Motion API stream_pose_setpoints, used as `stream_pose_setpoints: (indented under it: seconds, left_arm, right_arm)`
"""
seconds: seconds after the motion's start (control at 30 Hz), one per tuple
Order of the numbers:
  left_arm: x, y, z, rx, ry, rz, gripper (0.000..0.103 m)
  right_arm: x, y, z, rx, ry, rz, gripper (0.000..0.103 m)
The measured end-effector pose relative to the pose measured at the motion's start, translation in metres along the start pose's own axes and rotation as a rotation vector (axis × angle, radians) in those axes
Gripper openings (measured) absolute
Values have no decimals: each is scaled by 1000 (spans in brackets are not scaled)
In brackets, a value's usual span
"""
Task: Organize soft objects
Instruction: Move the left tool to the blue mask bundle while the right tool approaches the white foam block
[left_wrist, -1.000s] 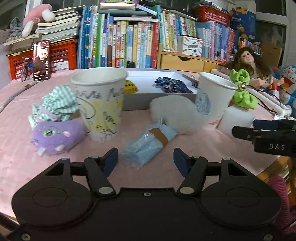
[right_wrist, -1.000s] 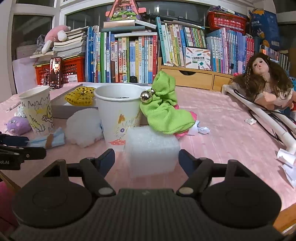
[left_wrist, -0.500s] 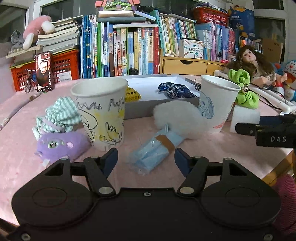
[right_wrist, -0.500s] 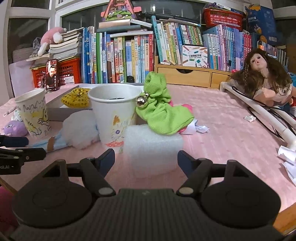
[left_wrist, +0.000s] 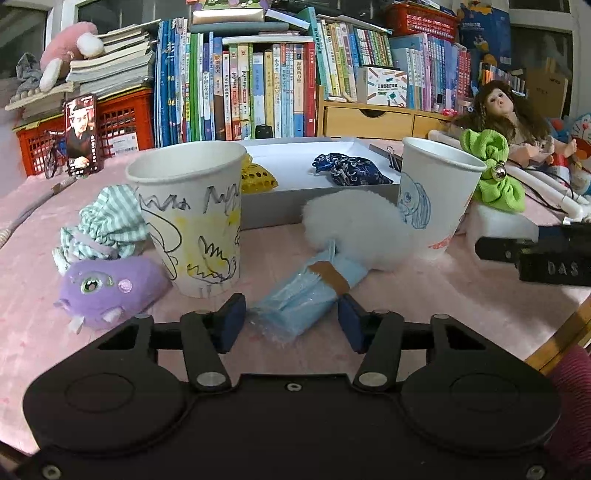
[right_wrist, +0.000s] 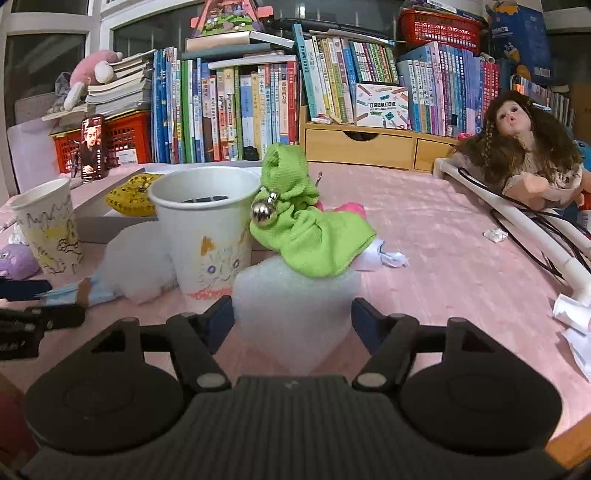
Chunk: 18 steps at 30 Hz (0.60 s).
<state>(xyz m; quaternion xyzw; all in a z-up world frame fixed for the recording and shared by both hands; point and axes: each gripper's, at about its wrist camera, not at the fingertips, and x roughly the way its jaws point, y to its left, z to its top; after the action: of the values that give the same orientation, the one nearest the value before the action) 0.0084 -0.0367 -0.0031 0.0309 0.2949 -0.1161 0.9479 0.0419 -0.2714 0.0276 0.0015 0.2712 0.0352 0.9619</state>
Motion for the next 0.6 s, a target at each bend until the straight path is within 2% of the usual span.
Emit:
stream_pose_setpoints:
  seconds: [0.47, 0.5, 0.57, 0.6]
  left_arm:
    - [-17, -4, -2, -4, -3, -23, 48]
    - [-17, -5, -3, 10, -8, -18, 50]
    - [-17, -8, -5, 29, -31, 7, 65]
    - [-15, -10, -6, 34, -38, 15, 67]
  right_arm:
    - [-28, 35, -6, -76, -17, 115, 71]
    - [-28, 36, -6, -75, -16, 122, 71]
    - [-29, 38, -7, -77, -10, 135, 71]
    - [-29, 40, -8, -79, -7, 144, 71]
